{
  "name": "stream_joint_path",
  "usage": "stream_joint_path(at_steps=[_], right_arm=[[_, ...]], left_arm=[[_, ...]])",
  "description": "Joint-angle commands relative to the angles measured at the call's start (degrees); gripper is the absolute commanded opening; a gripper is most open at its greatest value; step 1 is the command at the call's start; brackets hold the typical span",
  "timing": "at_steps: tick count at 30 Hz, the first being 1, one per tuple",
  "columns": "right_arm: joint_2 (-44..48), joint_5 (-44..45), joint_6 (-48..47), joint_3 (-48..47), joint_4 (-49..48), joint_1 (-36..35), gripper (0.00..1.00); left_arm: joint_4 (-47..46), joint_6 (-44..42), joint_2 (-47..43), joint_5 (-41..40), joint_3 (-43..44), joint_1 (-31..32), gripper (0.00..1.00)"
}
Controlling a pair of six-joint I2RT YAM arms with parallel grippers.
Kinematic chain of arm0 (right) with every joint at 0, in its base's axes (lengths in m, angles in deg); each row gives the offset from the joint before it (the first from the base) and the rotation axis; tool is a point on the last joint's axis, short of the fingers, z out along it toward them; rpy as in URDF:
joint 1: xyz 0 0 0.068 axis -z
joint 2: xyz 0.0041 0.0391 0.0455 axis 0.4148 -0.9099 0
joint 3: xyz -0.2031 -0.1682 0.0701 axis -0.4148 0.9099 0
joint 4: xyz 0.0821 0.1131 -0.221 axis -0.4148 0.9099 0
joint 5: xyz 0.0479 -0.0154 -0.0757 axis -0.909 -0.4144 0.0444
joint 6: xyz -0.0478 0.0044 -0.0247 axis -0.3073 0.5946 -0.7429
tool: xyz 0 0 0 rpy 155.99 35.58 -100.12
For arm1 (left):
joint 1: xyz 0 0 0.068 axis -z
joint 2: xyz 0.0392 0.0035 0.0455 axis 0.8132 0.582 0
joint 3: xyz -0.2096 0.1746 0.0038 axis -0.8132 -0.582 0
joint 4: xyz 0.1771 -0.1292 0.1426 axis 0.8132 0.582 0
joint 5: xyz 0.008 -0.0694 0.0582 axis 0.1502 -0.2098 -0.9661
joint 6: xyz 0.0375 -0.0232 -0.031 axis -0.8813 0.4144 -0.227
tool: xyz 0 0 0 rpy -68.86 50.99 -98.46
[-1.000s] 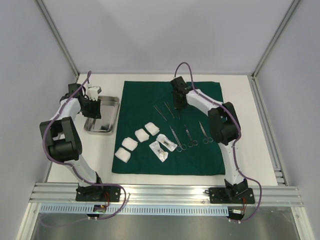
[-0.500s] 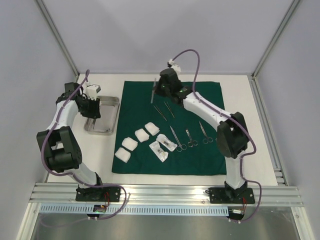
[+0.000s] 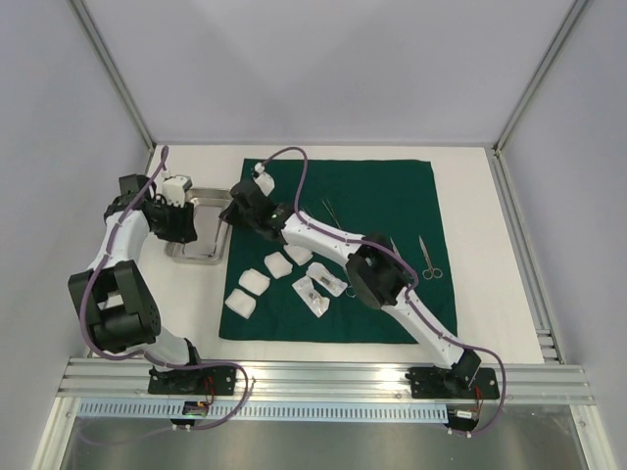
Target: Prepare the surgical pack
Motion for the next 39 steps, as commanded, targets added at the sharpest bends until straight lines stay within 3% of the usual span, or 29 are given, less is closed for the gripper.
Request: stream_joint_path(at_steps=[1,7,11,15,19,25,31,39], right_arm=[[-0.18,2.52,6.82,-2.48,-1.73,0.11,0.00],[0.25,3.05,9.28,-0.20,-0.68,0.10,0.01],[0.86,2.78,10.95,1.03,-1.20,0.10,0.00],[0.95,1.11,12.88,1.64,-1.73,0.10,0.00],[1.74,-0.38,14.99,2.70,-2.69,0.37,0.00],[2.45,-2.40,17.36,3.92,-3.66,0.72,0.00],[3.24,-4.60,21.50,5.95,-6.04,1.77,0.00],[5.00,-5.56,23.08,9.38,-8.67,2.21,0.00]], left_arm=[[-2.27,-3.26,-1.59,5.26,-0.95,2.76,0.53],[-5.69,-6.44,-4.04,1.05,-4.90,10.76,0.52],[-13.14,-9.24,-8.52,-2.37,-8.58,15.86,0.53],[-21.33,-11.09,-10.64,-14.57,-12.81,20.79,0.52],[-26.78,-13.72,-12.48,-18.90,-15.27,22.38,0.50],[-27.49,-15.84,-11.43,-20.14,-15.45,22.82,0.49],[-29.24,-15.31,-11.43,-13.47,-16.85,22.82,0.49],[-31.36,-16.28,-8.01,-15.22,-14.66,22.82,0.48]])
